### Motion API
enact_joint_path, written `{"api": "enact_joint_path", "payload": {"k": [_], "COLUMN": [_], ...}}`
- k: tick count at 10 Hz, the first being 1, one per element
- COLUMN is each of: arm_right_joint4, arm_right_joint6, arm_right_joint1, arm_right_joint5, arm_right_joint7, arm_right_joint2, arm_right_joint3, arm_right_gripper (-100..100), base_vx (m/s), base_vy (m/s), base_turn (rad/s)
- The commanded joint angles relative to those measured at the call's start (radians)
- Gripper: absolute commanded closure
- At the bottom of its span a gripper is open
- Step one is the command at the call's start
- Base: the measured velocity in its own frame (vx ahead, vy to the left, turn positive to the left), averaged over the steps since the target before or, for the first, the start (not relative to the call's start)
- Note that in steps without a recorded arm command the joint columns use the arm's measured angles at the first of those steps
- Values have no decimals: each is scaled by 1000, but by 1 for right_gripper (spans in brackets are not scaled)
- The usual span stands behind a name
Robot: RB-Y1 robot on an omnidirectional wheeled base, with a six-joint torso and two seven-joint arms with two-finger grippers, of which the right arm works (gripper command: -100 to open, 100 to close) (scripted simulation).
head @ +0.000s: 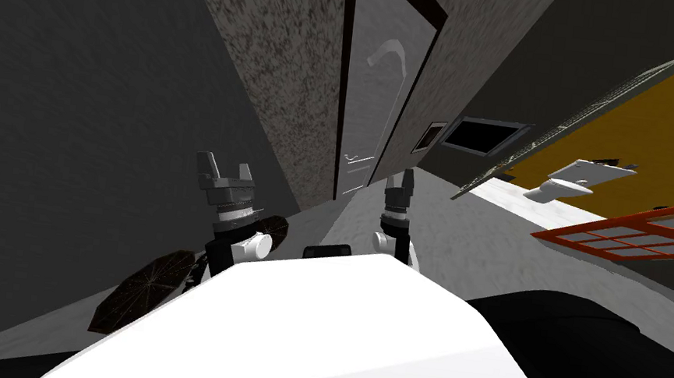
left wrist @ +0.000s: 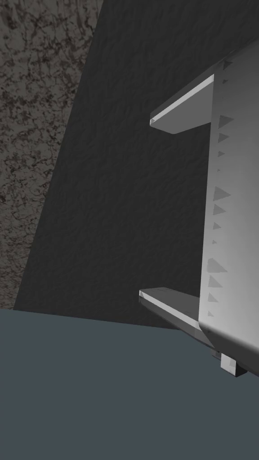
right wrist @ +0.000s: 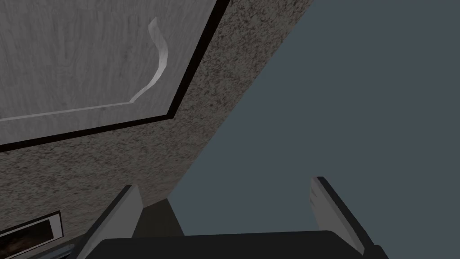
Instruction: Pull the door open
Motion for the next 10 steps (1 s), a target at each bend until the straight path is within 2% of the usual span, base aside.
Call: {"api": "enact_joint_path", "payload": {"k": [1,5,10], "arm_right_joint4": [30,104,240], "arm_right_joint6": [-3,-10,-24], "arm_right_joint1": [-14,-48,-112], "arm_right_joint5": [-2,-6,-15], "arm_right_joint7": [-2,-7,-15], "arm_right_joint2": [-8,-26,-54], "arm_right_joint3": [-3,-10,-23], "arm_right_gripper": [-100,-100,-100], "base_vx": [22,65,65], "base_vy": [-27,-47,-62], "base_turn": [69,73,101]}}
